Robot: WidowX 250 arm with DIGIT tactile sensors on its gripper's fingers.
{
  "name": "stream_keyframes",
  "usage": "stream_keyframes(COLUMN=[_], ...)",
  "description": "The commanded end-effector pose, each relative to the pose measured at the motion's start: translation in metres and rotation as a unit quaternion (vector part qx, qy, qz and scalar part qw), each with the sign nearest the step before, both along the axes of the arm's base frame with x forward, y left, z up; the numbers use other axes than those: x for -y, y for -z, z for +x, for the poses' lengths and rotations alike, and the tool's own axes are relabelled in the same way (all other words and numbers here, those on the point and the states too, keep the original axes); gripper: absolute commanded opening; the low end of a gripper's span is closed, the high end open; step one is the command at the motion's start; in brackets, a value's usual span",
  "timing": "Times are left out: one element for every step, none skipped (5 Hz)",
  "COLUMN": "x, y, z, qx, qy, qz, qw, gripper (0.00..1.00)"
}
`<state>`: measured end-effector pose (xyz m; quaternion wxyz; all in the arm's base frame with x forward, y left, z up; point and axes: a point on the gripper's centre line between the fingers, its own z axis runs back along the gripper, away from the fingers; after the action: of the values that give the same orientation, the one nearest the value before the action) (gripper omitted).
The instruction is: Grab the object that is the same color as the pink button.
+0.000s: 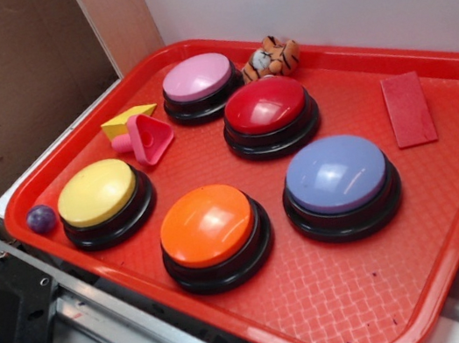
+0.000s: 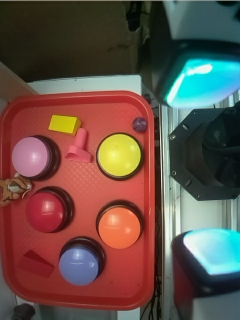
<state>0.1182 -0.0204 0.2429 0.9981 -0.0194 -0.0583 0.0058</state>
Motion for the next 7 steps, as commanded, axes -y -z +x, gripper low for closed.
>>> stream_keyframes(x=[0.000, -0.001, -0.008, -0.016, -0.027, -0.036, -0.041], y=[0.000, 0.015, 0.030, 0.057, 0.092, 0.123, 0.148], z=[0.000, 0.019, 0.033, 0.049, 0.070, 0.092, 0.109], qx=[0.000, 0.023, 0.045, 0.067, 0.052, 0.056, 0.077], qy=[0.000, -0.040, -0.094, -0.161, -0.208, -0.245, -0.260], qz=[0.000, 0.005, 0.000, -0.008, -0.012, -0.001, 0.000], qw=[1.000, 0.999, 0.995, 0.985, 0.977, 0.968, 0.962], gripper=[1.00, 1.00, 1.00, 1.00, 1.00, 1.00, 1.00])
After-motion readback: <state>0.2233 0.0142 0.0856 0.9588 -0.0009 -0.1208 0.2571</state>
